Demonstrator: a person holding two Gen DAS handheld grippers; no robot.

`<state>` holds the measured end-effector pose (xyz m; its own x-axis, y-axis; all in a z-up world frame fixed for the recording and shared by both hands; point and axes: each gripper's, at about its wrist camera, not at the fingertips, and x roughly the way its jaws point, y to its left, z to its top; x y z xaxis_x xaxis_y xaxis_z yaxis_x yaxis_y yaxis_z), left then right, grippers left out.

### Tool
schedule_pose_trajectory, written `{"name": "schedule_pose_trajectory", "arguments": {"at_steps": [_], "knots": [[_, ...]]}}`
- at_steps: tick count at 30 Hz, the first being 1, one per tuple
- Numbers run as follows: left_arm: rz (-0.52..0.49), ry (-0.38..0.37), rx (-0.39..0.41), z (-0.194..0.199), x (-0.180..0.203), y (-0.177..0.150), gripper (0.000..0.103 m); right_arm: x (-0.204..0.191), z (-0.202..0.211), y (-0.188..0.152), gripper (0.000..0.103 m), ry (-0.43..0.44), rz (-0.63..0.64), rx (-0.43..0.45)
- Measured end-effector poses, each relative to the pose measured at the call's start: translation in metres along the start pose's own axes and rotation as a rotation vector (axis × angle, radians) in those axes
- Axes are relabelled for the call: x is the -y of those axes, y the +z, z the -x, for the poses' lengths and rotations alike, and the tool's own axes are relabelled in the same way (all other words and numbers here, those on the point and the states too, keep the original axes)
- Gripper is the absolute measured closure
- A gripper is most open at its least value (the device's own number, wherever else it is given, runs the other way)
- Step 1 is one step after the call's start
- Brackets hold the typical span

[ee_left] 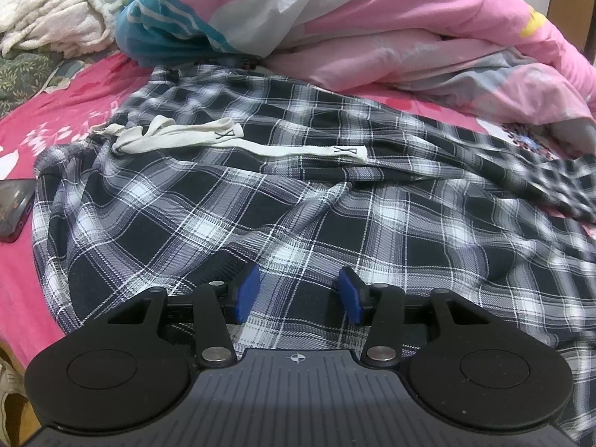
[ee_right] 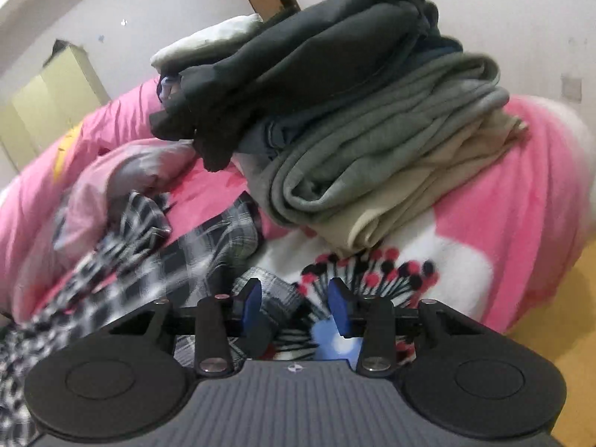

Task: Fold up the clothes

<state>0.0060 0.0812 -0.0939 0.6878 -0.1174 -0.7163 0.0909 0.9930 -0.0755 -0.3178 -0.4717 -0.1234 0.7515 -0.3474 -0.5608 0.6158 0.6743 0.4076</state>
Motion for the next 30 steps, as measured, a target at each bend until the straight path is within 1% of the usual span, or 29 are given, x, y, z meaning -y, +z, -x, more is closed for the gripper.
{"name": "schedule_pose_trajectory", "arguments": {"at_steps": [4,5,6,7,8,9,11,14,16,19,21,22,25,27,29,30], "knots": [[0.0,0.004,-0.001,0.0,0.0,0.0,0.056,-0.009,-0.009,-0.006,0.061,0.015,0.016,-0.019],[-0.002,0.005,-0.001,0.0,0.0,0.0,0.056,-0.012,-0.011,-0.007,0.064,0.003,0.029,-0.019],[-0.003,0.005,-0.001,0.0,0.0,0.0,0.056,-0.014,-0.012,-0.008,0.069,-0.015,0.046,-0.017],[-0.002,0.004,-0.002,-0.001,0.0,-0.001,0.056,-0.015,-0.012,-0.009,0.072,-0.022,0.05,-0.009],[0.0,0.002,-0.002,-0.001,-0.001,-0.001,0.055,-0.015,-0.011,-0.008,0.083,-0.023,0.048,0.001],[0.003,0.0,-0.003,-0.001,-0.001,-0.001,0.055,-0.015,-0.01,-0.008,0.096,-0.023,0.045,0.012],[0.007,-0.004,-0.003,-0.001,-0.002,-0.001,0.055,-0.016,-0.004,-0.008,0.097,-0.027,0.037,0.05],[0.012,-0.008,-0.003,-0.001,-0.003,-0.002,0.055,-0.021,0.019,-0.008,0.097,-0.044,0.017,0.162],[0.012,-0.006,-0.004,-0.001,-0.003,-0.001,0.055,-0.029,0.038,-0.011,0.097,-0.082,0.032,0.238],[0.015,-0.005,-0.005,0.0,-0.003,-0.002,0.055,-0.039,0.057,-0.019,0.097,-0.128,0.079,0.316],[0.021,-0.009,-0.005,0.0,-0.004,-0.003,0.055,-0.04,0.055,-0.024,0.097,-0.16,0.093,0.315],[0.024,-0.011,-0.005,0.001,-0.004,-0.003,0.055,-0.036,0.05,-0.026,0.097,-0.174,0.078,0.293],[0.029,-0.014,-0.005,0.001,-0.005,-0.002,0.055,-0.014,0.028,-0.034,0.095,-0.215,-0.021,0.192],[0.03,-0.016,-0.004,0.002,-0.006,-0.002,0.055,0.007,0.024,-0.041,0.093,-0.282,-0.134,0.159],[0.033,-0.018,-0.004,0.002,-0.007,-0.002,0.055,0.023,0.03,-0.045,0.092,-0.329,-0.212,0.179],[0.035,-0.019,-0.004,0.002,-0.007,-0.002,0.055,0.026,0.034,-0.043,0.092,-0.34,-0.216,0.195]]}}
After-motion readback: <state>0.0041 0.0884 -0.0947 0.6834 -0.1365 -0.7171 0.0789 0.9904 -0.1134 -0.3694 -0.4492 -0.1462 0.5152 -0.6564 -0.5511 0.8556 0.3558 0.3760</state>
